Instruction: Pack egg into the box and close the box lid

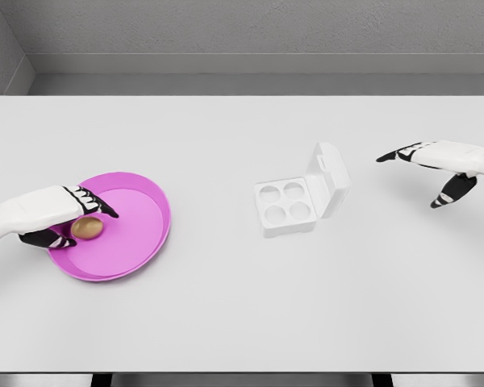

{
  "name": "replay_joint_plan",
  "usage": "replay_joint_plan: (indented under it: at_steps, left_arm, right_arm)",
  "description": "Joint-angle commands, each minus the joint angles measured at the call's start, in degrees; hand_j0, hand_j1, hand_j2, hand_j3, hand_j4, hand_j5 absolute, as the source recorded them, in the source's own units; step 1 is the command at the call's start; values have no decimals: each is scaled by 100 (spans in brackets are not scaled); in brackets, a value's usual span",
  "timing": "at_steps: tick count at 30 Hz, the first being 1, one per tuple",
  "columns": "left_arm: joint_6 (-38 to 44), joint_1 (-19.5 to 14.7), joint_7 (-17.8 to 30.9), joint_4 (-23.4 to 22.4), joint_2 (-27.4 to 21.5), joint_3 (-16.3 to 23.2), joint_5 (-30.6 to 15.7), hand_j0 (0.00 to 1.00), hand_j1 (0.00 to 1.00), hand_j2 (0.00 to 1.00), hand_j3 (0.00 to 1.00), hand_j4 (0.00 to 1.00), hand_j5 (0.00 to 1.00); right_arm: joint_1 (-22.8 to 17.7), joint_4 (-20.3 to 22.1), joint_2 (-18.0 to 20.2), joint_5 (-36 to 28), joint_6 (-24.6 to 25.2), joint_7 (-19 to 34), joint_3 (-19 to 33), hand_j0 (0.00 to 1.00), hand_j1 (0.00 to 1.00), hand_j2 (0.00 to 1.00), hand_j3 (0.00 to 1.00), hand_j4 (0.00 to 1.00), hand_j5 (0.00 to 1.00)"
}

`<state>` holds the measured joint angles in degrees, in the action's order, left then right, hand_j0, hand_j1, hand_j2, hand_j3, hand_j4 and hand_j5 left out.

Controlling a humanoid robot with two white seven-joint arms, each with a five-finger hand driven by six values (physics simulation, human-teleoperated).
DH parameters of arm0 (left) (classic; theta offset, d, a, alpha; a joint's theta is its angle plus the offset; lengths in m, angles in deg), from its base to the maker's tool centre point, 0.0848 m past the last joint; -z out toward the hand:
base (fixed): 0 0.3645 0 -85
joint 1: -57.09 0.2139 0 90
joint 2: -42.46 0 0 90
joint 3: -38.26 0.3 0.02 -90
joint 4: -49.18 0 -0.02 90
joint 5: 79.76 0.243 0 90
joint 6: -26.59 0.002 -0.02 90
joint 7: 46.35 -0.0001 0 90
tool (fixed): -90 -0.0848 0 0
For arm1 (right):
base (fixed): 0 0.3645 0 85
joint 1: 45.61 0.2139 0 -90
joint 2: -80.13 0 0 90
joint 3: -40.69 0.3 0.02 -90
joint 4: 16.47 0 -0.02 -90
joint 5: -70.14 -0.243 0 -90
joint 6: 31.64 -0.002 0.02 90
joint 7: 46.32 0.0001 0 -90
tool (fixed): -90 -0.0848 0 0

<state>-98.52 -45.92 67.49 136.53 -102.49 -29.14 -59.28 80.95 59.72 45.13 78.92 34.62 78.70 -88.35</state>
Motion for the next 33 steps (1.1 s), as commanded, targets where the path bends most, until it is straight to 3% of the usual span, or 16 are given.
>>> replay_joint_plan:
  at_steps: [1,33]
  left_arm:
    - [11,0,-2,-69,10,-1,-36,83,83,83,83,83,83]
    - [11,0,7,-166,107,-1,35,83,83,83,83,83,83]
  right_arm:
    - [0,1,37,-25,10,-2,2,100,100,100,100,100,100]
    - [9,18,212,-25,10,-2,11,100,100,100,100,100,100]
